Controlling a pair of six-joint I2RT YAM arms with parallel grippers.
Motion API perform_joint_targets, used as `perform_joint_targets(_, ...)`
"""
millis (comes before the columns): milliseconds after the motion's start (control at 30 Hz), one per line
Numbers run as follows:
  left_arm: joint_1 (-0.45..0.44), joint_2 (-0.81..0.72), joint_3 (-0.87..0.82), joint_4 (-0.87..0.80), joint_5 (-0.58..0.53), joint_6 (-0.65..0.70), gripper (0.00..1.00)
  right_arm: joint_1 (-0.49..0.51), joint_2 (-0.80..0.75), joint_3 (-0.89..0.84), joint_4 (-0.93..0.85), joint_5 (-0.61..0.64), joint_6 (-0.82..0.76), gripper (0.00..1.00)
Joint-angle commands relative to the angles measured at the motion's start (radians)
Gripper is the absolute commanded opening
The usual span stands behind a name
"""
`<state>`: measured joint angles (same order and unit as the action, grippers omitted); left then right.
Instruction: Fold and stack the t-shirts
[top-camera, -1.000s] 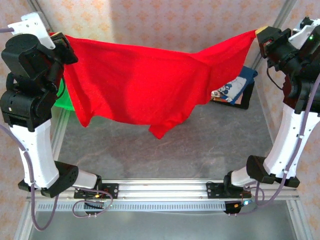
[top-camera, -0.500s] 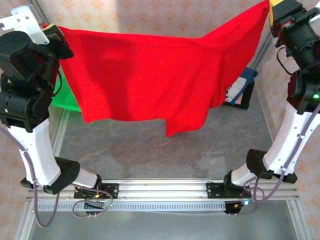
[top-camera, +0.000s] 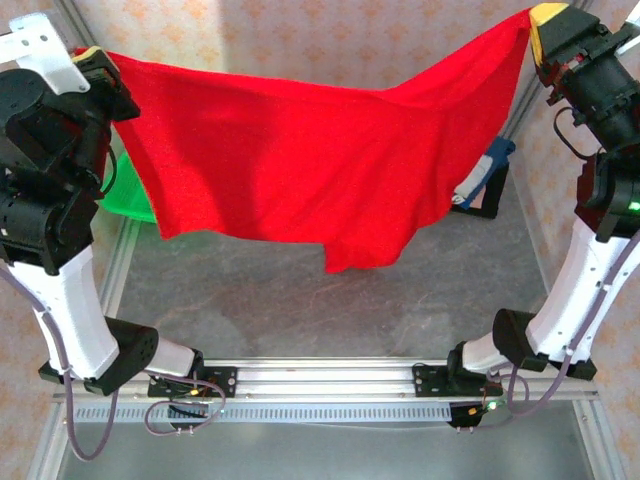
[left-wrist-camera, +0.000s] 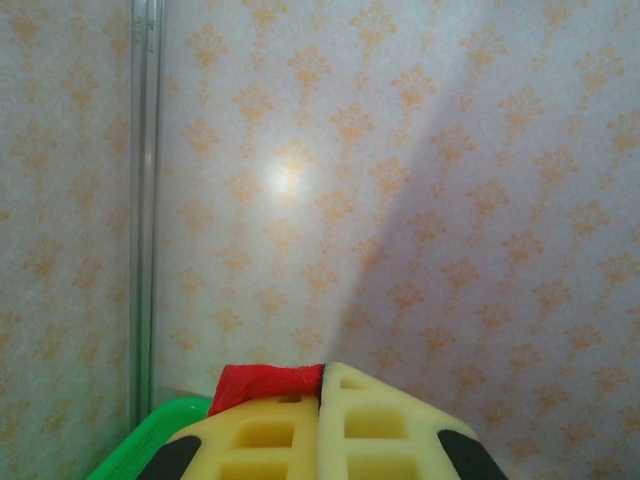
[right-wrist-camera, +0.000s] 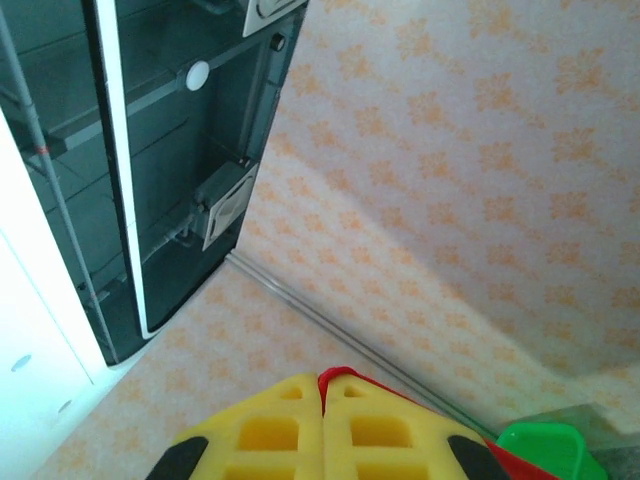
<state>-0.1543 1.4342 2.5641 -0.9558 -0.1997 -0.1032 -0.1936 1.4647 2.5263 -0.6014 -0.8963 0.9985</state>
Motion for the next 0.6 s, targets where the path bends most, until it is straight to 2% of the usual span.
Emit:
perform_joint_targets(0, 0.009, -0.048, 0.010, 0.065, -0.005, 0.015, 0.00, -0.007, -0.053, 0.032, 0.034, -0.075, 0.090, 0.00)
perform_joint_targets(267, 0.010, -0.103, -0.001, 0.096, 0.062, -0.008, 0.00, -0.009, -0.078, 0.094, 0.098, 0.017, 0.128, 0.00)
perform_joint_targets(400, 0.010, -0.141, -0.004, 0.111, 0.090, -0.022, 0.00, -0.008, -0.084, 0.099, 0.206, 0.075, 0.193, 0.00)
perform_joint_targets(567, 0.009, -0.198, -0.036, 0.122, 0.104, -0.026, 0.00, -0.008, -0.095, 0.100, 0.248, 0.094, 0.226, 0.00)
